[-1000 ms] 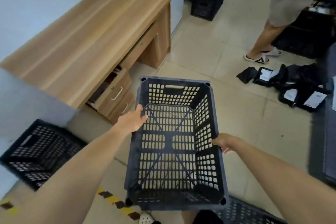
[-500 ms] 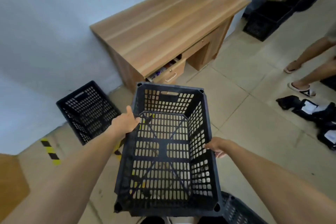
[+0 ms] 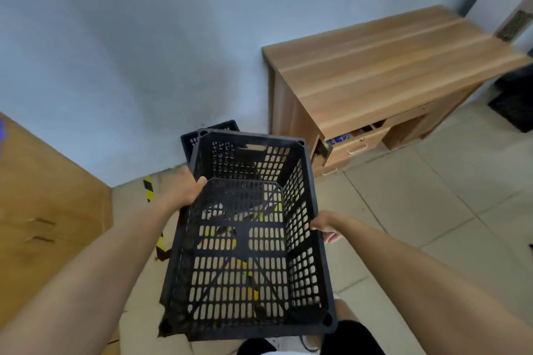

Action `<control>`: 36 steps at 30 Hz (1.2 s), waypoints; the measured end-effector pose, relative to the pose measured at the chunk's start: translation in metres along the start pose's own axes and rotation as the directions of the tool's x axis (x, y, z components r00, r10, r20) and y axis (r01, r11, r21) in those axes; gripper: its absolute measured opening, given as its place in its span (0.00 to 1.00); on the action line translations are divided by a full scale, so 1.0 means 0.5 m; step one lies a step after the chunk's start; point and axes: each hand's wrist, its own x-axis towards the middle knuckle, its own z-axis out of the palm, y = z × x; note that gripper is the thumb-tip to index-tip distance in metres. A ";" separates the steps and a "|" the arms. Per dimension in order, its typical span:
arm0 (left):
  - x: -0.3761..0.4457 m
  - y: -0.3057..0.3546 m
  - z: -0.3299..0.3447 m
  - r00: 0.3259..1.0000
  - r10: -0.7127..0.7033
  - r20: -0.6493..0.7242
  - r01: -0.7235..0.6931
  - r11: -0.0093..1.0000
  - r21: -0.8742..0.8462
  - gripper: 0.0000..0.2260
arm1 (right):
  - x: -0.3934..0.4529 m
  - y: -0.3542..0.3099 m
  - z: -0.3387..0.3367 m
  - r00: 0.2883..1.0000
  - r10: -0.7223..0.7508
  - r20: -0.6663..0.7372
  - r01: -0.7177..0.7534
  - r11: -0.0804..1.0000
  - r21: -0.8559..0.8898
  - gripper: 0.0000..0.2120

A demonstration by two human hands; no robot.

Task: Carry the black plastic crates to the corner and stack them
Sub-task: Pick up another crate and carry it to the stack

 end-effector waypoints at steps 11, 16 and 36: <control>0.153 -0.081 -0.058 0.979 -0.184 0.089 0.183 0.983 0.022 0.27 | 0.143 -0.255 -0.103 0.988 -0.081 0.135 0.103 0.981 -0.164 0.18; 0.257 -0.071 -0.094 0.960 -0.250 0.127 0.255 0.967 -0.025 0.26 | 0.223 -0.373 -0.198 0.982 -0.130 0.135 0.167 0.936 -0.311 0.15; 0.731 -0.190 -0.119 0.961 -0.051 0.273 0.103 0.978 -0.183 0.14 | 0.479 -0.781 -0.378 0.993 -0.097 -0.067 0.078 0.965 -0.250 0.20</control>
